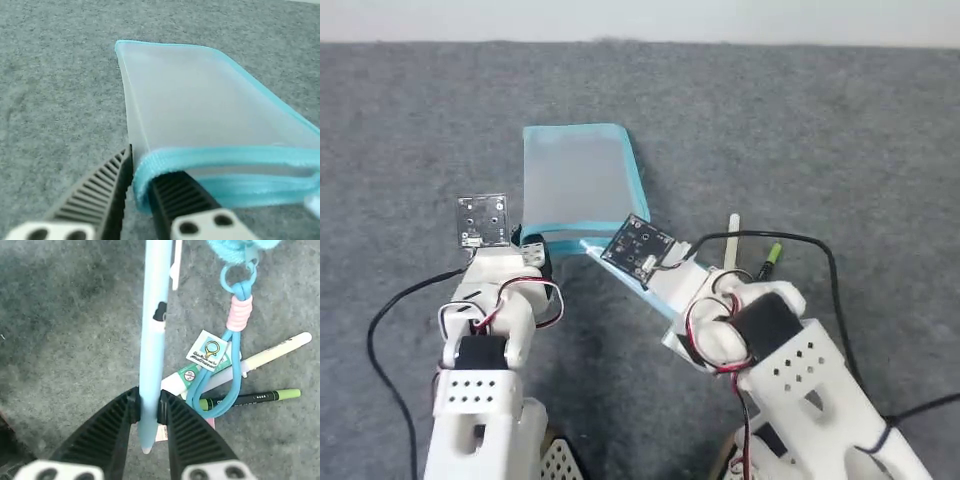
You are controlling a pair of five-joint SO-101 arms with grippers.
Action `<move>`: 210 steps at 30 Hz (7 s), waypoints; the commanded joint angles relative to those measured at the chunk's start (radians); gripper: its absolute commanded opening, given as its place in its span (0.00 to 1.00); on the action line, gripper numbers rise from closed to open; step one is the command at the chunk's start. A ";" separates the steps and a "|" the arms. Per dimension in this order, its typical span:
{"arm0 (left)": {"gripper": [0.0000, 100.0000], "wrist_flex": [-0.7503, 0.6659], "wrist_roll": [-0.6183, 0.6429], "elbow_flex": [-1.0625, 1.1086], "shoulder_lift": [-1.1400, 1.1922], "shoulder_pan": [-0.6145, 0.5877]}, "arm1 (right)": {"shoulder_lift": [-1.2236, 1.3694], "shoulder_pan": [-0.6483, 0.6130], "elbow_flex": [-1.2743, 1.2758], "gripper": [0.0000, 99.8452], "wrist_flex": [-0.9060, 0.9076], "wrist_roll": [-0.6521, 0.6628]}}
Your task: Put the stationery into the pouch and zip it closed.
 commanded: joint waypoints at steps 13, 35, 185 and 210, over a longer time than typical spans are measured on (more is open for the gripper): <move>0.01 -0.008 0.008 -0.074 0.000 0.009 | 0.446 0.068 -0.305 0.01 -0.076 -0.115; 0.01 -0.009 -0.035 -0.058 0.002 0.178 | 1.271 0.079 -1.455 0.17 0.298 -0.321; 0.01 0.115 -0.092 -0.140 0.029 0.124 | 0.363 0.002 -0.313 0.01 -0.377 -0.207; 0.01 0.117 -0.092 -0.140 0.032 0.124 | 0.610 0.114 -0.339 0.01 -0.568 -0.192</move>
